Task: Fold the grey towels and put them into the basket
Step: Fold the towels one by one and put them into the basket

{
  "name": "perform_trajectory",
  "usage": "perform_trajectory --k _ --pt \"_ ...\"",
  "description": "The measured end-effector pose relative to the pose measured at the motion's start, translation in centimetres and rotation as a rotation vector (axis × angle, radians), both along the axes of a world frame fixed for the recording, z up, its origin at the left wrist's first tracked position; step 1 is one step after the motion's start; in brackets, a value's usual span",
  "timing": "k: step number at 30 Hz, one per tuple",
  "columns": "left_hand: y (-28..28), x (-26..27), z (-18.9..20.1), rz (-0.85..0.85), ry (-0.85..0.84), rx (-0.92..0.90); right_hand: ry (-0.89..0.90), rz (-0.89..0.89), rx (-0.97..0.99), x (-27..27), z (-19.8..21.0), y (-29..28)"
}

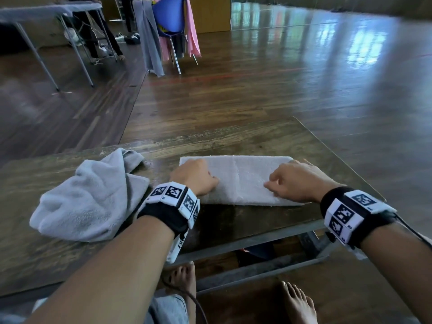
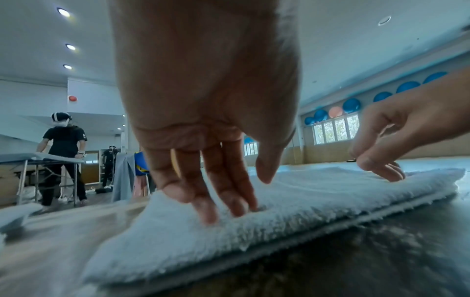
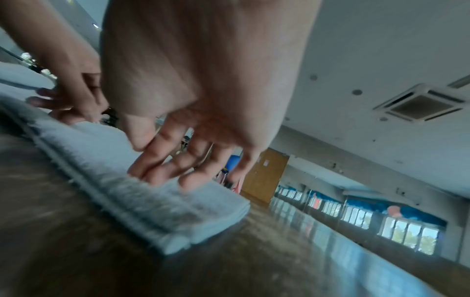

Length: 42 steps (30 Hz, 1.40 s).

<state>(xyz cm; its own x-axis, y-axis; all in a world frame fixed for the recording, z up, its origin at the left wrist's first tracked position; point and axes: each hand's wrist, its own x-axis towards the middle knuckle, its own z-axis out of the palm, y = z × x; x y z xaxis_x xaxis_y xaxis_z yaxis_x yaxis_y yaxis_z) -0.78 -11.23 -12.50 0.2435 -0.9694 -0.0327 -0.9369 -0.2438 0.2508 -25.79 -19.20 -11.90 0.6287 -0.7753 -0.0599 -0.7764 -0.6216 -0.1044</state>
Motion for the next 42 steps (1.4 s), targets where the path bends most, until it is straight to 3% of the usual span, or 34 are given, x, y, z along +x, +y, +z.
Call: perform_trajectory --k 2,5,8,11,16,22,42 --pt "-0.1 -0.6 0.0 -0.081 0.077 -0.107 -0.123 0.061 -0.095 0.7 -0.8 0.9" --pt "-0.3 -1.5 -0.4 -0.260 0.141 -0.178 -0.328 0.157 -0.045 2.3 -1.6 1.8" --pt "-0.6 -2.2 -2.3 -0.301 0.017 0.052 -0.363 0.181 0.083 3.2 -3.0 1.8" --pt "-0.6 -2.1 -3.6 -0.316 0.074 0.180 -0.389 0.180 0.236 3.5 -3.8 1.6" --pt "-0.3 -1.6 -3.8 -0.327 0.058 0.238 -0.180 0.124 0.317 3.5 -4.3 0.7" --pt "-0.3 -0.8 -4.0 -0.264 0.078 0.247 -0.062 0.055 0.337 3.6 -4.5 -0.1" --pt "0.6 2.4 -3.7 -0.005 0.098 0.358 0.031 -0.143 0.371 1.5 -4.7 -2.1"
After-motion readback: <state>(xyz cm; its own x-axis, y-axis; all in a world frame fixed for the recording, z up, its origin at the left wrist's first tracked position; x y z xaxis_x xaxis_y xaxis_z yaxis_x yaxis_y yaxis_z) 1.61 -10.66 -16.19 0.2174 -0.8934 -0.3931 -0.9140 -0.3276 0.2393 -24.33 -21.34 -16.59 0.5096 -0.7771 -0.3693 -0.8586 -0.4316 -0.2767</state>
